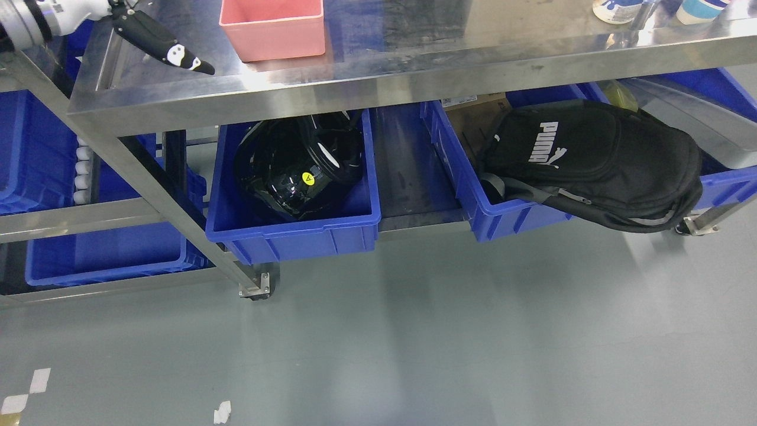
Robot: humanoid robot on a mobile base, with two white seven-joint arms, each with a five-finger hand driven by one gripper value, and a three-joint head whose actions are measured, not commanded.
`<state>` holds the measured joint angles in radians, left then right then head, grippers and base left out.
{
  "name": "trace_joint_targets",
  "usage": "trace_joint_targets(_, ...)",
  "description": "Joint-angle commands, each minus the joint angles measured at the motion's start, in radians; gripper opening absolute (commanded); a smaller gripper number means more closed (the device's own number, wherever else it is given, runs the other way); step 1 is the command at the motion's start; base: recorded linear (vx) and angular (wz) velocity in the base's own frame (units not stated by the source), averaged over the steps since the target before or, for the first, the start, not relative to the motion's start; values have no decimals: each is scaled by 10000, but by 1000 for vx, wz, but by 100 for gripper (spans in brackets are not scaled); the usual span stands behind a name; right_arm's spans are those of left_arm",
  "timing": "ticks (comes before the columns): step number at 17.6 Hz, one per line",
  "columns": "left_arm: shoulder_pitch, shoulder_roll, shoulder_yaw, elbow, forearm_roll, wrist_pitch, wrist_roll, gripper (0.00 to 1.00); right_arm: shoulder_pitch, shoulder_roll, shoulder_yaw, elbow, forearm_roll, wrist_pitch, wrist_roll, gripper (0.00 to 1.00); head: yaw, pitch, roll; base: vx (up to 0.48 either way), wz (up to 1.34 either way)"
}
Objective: Place storage box into left shelf container
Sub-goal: 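Grasp the pink box with the left hand on the shelf top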
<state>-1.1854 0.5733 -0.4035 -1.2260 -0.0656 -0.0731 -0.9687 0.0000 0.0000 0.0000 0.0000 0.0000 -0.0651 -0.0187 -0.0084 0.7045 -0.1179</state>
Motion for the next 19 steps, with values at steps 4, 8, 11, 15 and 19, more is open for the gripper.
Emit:
trace_joint_targets(4,-403,-2127,-721,2624,-1461,132,38,98,-62,-175,-30,-175,-15,7,49,100,0,0,0,0,0)
trace_joint_targets(8,-785,-2403,-721,3483,-1613,302,130,95,-62,-175,-30,-175,-15,7,64,100,0,0,0,0,0)
trace_joint_targets(11,-1016,-2878,-705,4097,-1905,241,191,94,-62,-175,-30,-175,-15,7,64,100,0,0,0,0,0)
trace_joint_targets(15,-986,-3171,-705,4237,-1982,255,299,85,-62,-175,-30,-175,-15,7,49,100,0,0,0,0,0)
trace_joint_targets(19,-925,-3232,-308,4237,-1967,256,146,63,-62,-175,-30,-175,-15,7,64,100,0,0,0,0,0)
